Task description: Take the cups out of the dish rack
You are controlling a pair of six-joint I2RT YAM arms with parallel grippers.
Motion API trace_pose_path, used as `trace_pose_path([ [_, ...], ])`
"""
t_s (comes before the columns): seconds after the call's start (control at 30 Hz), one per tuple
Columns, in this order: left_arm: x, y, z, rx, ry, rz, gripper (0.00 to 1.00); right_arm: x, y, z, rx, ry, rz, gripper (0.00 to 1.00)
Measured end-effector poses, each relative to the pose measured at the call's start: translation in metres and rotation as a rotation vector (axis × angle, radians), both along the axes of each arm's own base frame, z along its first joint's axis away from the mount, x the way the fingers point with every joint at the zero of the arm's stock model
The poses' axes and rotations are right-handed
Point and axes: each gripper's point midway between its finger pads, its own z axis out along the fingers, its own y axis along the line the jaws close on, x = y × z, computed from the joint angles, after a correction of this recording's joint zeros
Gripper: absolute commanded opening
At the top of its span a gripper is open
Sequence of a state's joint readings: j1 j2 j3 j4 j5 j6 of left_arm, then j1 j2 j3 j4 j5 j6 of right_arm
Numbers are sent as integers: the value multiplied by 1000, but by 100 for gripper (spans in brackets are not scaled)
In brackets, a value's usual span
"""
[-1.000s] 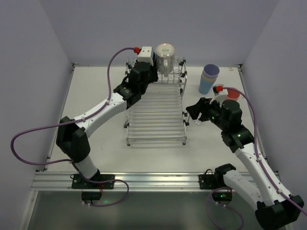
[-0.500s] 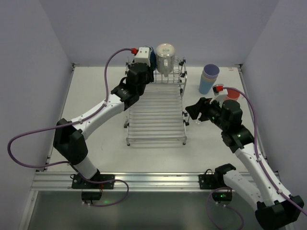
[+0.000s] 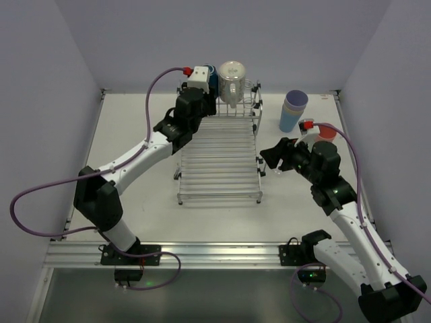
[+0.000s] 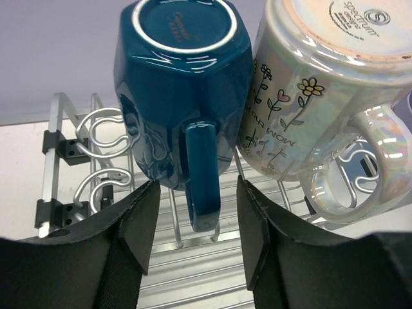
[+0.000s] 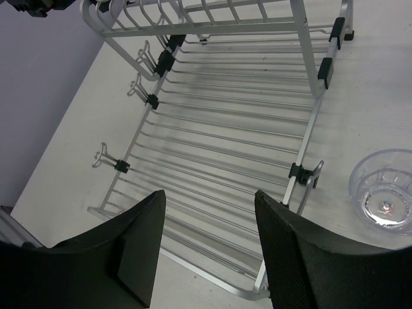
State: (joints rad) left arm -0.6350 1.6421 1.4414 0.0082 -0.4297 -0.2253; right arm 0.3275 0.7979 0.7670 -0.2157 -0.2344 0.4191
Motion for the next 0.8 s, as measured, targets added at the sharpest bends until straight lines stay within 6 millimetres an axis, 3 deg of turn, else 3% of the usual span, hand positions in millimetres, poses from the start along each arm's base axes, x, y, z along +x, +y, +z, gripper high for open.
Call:
trace_pose_path([
  [0.33, 14, -10, -19, 35, 25, -16, 36, -5, 7, 0, 9, 5, 35, 60],
  [0.53, 23, -4, -17, 69, 6, 9, 0, -7, 11, -1, 13, 9, 52, 60],
  [0.8, 24, 4, -18, 91, -28, 44, 0, -11, 16, 0, 18, 8, 77, 60],
])
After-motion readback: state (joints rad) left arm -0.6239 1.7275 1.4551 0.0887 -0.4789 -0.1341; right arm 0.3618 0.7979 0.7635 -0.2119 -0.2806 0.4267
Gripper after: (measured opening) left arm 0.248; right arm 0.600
